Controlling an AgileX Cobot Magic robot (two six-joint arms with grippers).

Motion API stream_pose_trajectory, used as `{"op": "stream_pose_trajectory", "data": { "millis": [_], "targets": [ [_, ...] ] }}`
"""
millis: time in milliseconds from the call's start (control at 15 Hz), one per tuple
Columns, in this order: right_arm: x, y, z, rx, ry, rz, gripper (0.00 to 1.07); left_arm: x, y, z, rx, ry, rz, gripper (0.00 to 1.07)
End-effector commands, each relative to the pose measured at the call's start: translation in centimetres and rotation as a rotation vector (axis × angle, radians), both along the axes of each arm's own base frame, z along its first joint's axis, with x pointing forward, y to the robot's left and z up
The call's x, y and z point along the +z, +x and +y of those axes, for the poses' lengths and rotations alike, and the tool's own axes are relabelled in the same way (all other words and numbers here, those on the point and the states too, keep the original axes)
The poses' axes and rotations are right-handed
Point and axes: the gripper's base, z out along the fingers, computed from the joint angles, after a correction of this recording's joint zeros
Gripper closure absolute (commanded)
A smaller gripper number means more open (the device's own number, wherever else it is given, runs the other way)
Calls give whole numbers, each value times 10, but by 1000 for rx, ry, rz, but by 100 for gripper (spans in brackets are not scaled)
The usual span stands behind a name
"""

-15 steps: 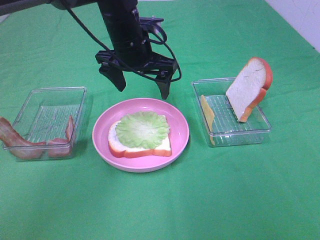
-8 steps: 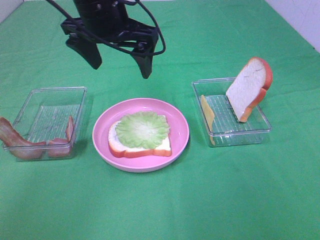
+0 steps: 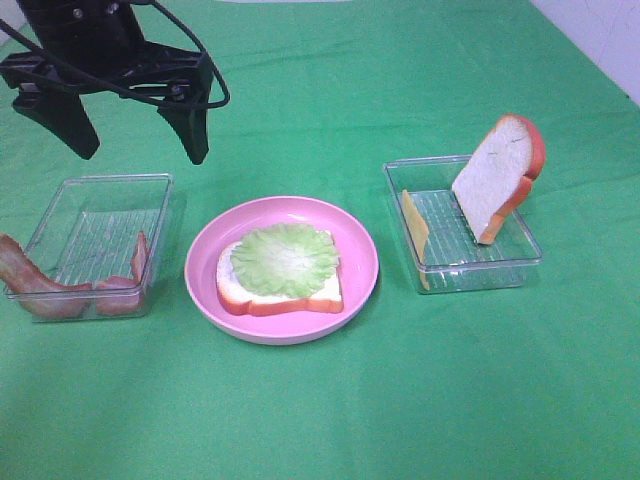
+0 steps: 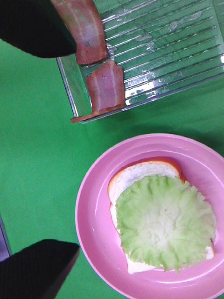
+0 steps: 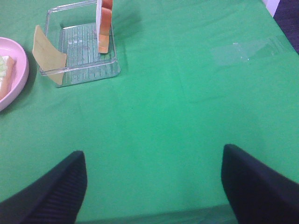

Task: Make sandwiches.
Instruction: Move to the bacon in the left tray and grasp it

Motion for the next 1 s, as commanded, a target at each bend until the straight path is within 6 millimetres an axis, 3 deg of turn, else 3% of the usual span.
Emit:
{"op": "stream_pose_trajectory", "data": {
  "millis": [67,267,467,800,1000],
  "targets": [
    [-1,-4,0,4,-4,-33,31,-14,-5,13,37,12,146,6],
    [-1,-4,0,4,-4,-33,31,-41,-17,19,53,71,243,6],
    [-1,-4,0,4,-4,-33,31,-54,-23,22,72,92,292,7],
    [-1,-4,0,4,-4,-33,31,-92,-10,17,108,102,328,7],
    [-1,-4,0,4,-4,-33,31,-99,-3,15,115,88,279,9]
  ]
}}
